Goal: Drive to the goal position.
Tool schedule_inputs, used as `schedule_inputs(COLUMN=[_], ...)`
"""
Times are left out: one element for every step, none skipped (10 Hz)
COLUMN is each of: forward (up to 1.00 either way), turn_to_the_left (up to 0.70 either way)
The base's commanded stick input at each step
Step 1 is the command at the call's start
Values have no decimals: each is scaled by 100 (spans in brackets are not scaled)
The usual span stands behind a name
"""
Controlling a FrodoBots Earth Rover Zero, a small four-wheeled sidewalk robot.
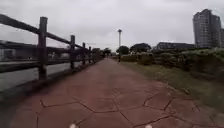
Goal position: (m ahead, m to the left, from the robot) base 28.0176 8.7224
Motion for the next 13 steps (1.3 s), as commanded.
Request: schedule_inputs(forward=[100,100,100,100,100,100,100,100,100,100,100,100,100], turn_to_the_left=[0,0,0,0,0,0,0,0,0,0,0,0,0])
